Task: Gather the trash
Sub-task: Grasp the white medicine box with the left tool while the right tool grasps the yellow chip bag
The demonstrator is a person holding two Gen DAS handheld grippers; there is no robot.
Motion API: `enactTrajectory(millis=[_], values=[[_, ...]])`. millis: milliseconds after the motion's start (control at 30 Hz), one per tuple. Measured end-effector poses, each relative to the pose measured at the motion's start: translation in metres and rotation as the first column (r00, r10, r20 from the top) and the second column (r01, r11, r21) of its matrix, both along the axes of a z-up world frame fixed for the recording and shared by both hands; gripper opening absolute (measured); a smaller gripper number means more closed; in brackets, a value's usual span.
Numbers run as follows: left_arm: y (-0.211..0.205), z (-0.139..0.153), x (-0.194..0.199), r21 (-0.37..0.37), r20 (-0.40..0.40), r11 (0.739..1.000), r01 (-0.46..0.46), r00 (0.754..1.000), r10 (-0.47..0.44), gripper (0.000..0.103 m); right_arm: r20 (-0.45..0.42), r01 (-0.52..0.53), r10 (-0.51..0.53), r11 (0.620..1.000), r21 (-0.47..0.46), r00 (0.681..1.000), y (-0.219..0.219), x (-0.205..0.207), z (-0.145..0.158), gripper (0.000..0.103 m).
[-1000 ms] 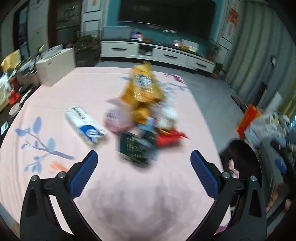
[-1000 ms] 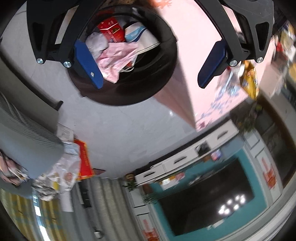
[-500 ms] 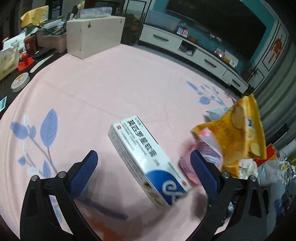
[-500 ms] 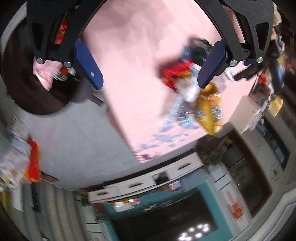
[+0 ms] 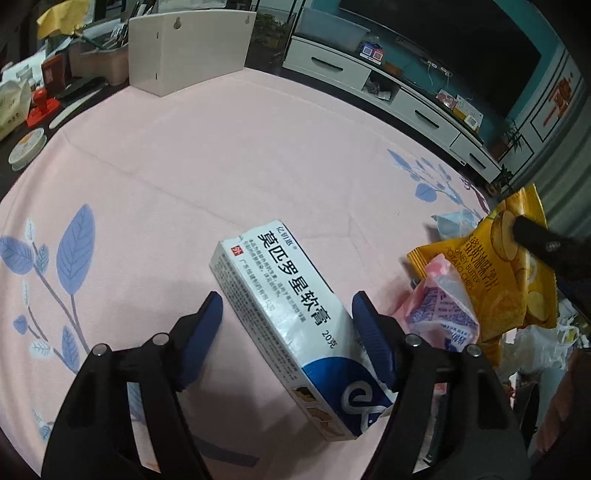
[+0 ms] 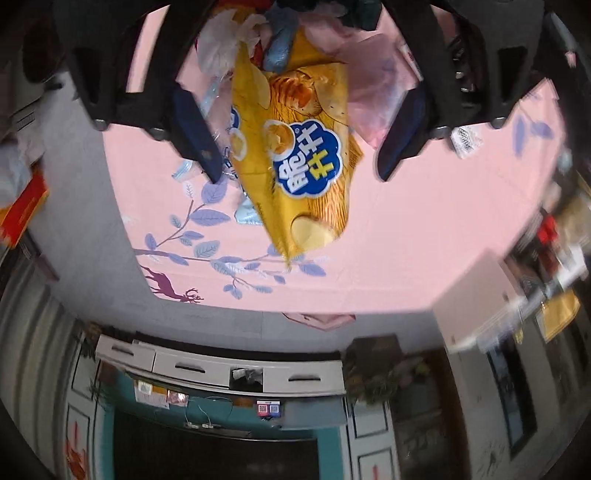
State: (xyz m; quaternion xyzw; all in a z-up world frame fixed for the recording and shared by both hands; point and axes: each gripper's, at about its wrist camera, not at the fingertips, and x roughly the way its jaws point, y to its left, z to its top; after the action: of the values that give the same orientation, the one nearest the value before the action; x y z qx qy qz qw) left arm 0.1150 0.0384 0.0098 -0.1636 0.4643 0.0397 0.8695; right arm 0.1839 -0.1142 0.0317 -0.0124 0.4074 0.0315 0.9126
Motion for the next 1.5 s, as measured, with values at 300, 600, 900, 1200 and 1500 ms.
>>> enactTrajectory(millis=[300,600,900,1200,1500], values=[[-0.015,0.011,-0.011,0.055,0.058,0.998,0.043,0.997,-0.046,0.029,-0.012,-0.004,0.004,0.999,0.036,1.0,-0.012,-0.038,-0.008,0.03],[-0.033,0.017,-0.046,0.062,0.072,0.992,0.108,0.991,-0.112,0.001,0.065,0.024,-0.037,0.98,0.198,0.997,-0.046,-0.119,0.014,0.029],[-0.02,0.047,-0.107,0.02,0.175,0.997,0.072,0.982,-0.074,0.001,0.166,0.063,-0.117,0.953,0.297,0.979,-0.087,-0.204,0.036,0.029],[-0.015,0.04,-0.146,0.013,0.139,0.995,0.094,0.986,-0.095,0.003,0.181,0.144,-0.212,0.933,0.33,0.96,-0.122,-0.234,0.031,0.029],[-0.03,0.026,-0.107,0.097,0.06,0.983,0.157,0.985,-0.164,0.074,0.172,0.168,-0.236,0.927,0.335,0.956,-0.141,-0.242,0.027,0.032]])
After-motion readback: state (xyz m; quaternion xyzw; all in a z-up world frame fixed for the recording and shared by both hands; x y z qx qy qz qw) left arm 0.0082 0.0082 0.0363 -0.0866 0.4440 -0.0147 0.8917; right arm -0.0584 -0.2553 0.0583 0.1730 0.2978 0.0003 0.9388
